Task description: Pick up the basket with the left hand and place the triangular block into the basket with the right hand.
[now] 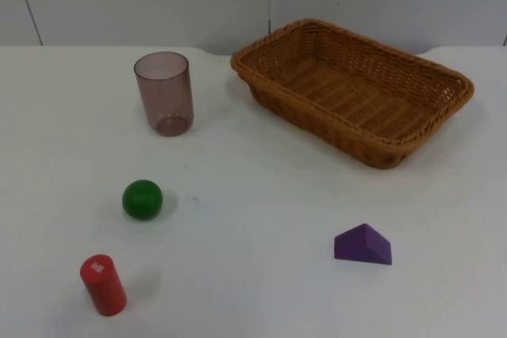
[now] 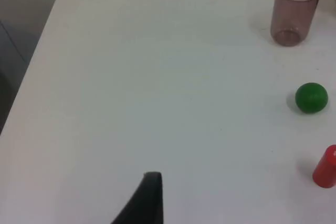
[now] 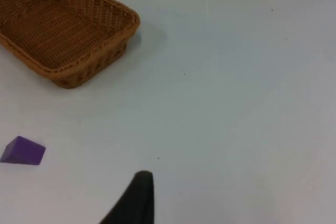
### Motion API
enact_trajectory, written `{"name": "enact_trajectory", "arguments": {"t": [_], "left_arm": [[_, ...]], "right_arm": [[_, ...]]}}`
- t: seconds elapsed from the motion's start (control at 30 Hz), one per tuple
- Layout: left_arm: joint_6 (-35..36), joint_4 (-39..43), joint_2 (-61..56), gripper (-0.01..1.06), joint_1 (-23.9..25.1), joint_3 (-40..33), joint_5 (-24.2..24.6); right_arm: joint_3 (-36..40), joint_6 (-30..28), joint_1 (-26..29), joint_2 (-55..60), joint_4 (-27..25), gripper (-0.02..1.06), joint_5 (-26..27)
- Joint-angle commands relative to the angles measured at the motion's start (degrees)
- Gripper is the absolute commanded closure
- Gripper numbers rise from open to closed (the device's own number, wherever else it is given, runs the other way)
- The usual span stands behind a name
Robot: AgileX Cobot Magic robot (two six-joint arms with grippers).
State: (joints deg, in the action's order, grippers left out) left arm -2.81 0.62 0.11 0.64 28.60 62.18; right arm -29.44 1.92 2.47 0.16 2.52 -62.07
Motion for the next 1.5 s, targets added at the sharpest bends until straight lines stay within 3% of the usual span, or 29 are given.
{"name": "enact_trajectory", "arguments": {"t": [0.0, 0.27, 0.53, 0.73, 0.87, 1.03, 1.33, 1.47], "left_arm": [[0.3, -0.6, -0.1, 0.00, 0.2, -0.3, -0.6], [0.2, -0.6, -0.1, 0.00, 0.2, -0.3, -0.6], [0.8, -0.6, -0.1, 0.00, 0.2, -0.3, -0.6], [3.2, -1.2, 4.6, 0.00, 0.2, 1.7, -1.6], [7.4, 0.3, 13.3, 0.00, 0.2, 6.3, -9.0], [7.7, 0.3, 28.7, 0.00, 0.2, 14.5, -15.1], [7.7, -3.0, 46.6, 0.00, 0.2, 24.8, -21.3], [5.2, -10.7, 54.7, 0.00, -0.3, 26.0, -23.1]], "right_arm": [[-0.2, -0.9, 0.3, -0.2, 0.0, -0.01, 0.4], [-0.2, -1.5, 0.1, -0.2, -0.4, -0.01, 0.5], [-0.1, -3.7, 0.1, -0.2, -4.1, -0.01, 0.4], [-2.3, -3.1, 0.1, 0.4, -0.9, -0.01, 2.0], [-5.9, 1.7, 0.1, 9.3, 3.6, -0.01, 10.8], [-12.3, 2.3, 0.1, 24.1, 3.2, -0.01, 18.6], [-23.8, 2.3, 0.1, 39.6, 2.0, -0.01, 18.2], [-26.3, 2.3, 0.1, 43.4, 1.7, -0.01, 18.7]]}}
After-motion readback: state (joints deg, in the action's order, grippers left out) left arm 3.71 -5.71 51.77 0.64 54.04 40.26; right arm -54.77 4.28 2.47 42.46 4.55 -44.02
